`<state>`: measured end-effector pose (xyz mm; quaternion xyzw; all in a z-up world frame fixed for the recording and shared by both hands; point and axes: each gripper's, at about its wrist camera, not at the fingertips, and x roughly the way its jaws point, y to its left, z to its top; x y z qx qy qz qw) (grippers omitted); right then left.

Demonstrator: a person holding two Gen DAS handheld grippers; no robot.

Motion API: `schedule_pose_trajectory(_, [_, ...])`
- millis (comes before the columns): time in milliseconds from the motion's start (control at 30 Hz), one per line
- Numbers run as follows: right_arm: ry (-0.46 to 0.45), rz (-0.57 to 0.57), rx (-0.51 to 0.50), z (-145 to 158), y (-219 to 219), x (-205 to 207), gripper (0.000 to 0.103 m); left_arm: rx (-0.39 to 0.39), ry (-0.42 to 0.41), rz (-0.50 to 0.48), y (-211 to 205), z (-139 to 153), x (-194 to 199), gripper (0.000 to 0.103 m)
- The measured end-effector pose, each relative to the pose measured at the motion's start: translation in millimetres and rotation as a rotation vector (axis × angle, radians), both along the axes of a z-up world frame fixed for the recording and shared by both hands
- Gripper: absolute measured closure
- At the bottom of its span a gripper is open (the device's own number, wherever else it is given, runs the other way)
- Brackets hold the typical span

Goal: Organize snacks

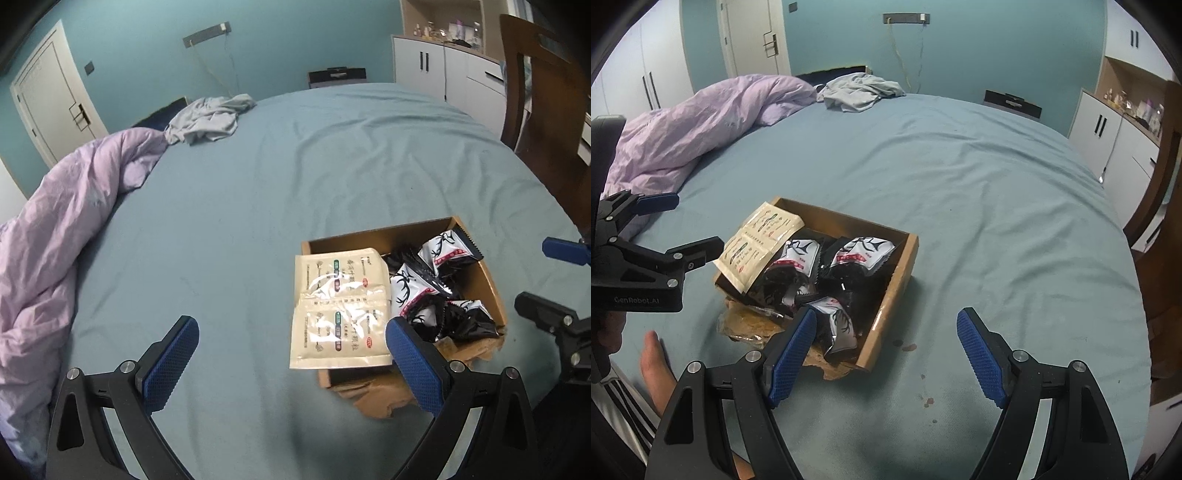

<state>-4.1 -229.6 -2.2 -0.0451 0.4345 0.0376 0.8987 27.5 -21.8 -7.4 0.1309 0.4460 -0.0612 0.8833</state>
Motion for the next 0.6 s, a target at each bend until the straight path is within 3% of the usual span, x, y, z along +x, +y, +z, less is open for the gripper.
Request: schedule_pose_trajectory(600, [0.025,-0.007,-0.026,-6.7,8.3,6.3,0.025,0.004,0.004,-0.072,-12.5,-2.7,-5.7,0.0])
